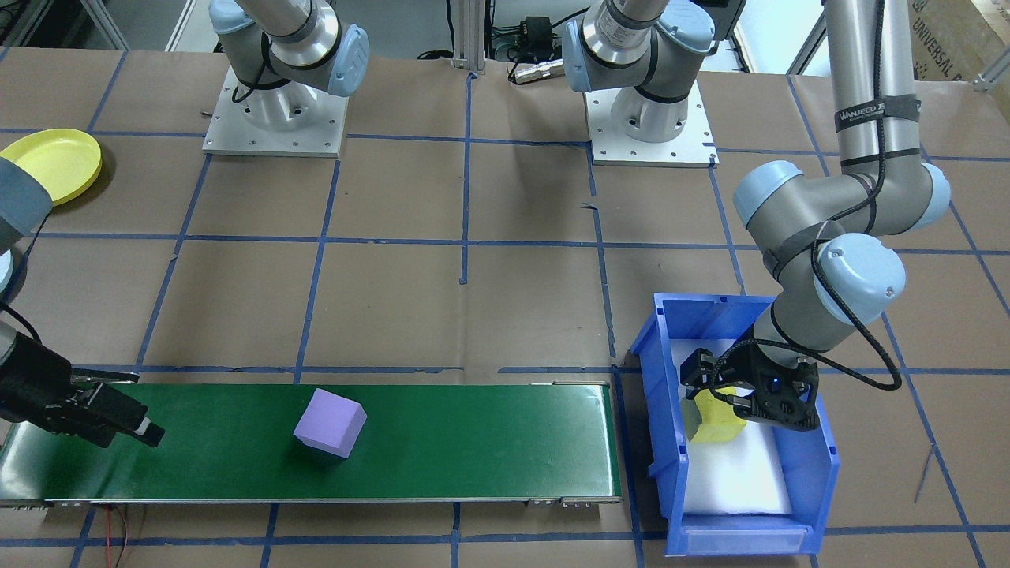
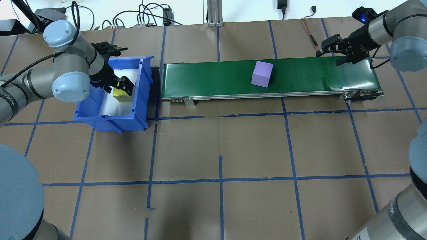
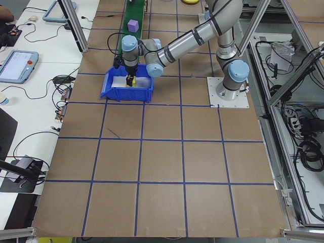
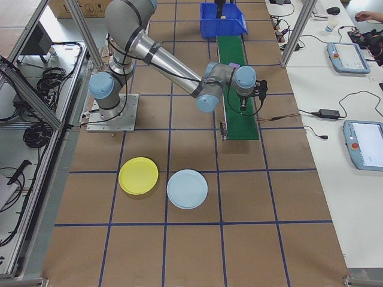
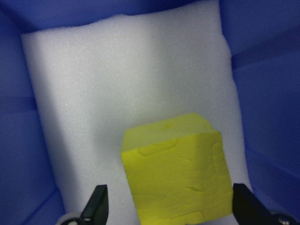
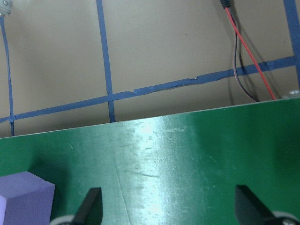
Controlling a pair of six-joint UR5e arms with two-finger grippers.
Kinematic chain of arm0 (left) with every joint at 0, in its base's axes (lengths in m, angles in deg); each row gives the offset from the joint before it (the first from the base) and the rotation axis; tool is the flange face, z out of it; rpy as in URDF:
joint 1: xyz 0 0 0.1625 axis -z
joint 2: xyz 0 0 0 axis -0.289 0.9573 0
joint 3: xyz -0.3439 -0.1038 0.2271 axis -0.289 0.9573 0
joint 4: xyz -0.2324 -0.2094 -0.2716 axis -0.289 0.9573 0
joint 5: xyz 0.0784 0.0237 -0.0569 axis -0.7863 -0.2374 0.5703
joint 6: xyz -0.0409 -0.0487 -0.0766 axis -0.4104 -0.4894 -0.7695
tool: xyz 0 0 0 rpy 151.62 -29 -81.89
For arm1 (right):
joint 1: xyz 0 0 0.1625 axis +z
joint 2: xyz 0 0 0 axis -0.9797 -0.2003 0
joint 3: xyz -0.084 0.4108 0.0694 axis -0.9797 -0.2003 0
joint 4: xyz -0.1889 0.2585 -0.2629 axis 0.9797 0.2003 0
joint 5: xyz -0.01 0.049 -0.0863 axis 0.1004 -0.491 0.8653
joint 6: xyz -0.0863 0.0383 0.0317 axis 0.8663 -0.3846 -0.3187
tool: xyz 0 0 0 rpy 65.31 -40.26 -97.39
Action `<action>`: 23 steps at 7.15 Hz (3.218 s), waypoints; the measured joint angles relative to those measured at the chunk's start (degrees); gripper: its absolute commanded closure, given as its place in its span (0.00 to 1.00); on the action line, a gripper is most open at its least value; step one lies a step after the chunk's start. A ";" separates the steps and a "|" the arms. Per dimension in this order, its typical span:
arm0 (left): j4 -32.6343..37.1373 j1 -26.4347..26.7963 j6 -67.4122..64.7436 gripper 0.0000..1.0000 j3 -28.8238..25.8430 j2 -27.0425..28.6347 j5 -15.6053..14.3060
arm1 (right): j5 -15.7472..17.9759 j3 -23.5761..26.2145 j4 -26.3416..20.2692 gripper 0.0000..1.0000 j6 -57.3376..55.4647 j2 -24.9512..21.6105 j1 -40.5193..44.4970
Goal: Move block left to right into plate
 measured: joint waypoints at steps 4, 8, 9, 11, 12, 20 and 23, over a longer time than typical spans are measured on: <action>-0.02 0.00 -0.32 0.43 -0.89 -0.17 -0.08 | -1.35 0.45 0.01 0.00 -0.45 0.34 0.00; 1.97 0.45 -2.36 0.41 -1.37 -9.10 0.18 | -1.50 0.34 0.06 0.00 -0.61 0.23 0.00; 2.81 1.29 -2.93 0.41 -1.75 -12.52 0.64 | -1.51 0.22 0.07 0.00 -0.67 0.24 0.00; 4.29 5.81 -6.67 0.41 -4.03 -15.47 2.50 | -1.51 0.18 0.08 0.00 -0.71 0.29 0.00; 4.78 9.00 -10.71 0.41 -4.80 -15.11 3.12 | -1.62 0.30 0.08 0.00 -0.76 0.28 0.00; -3.67 17.10 -22.53 0.00 -4.43 -1.71 3.97 | -3.66 1.91 0.33 0.00 -3.89 0.18 0.06; -1.02 16.85 -22.76 0.00 -5.30 -6.39 1.65 | -2.07 3.24 0.42 0.03 -3.60 0.35 0.04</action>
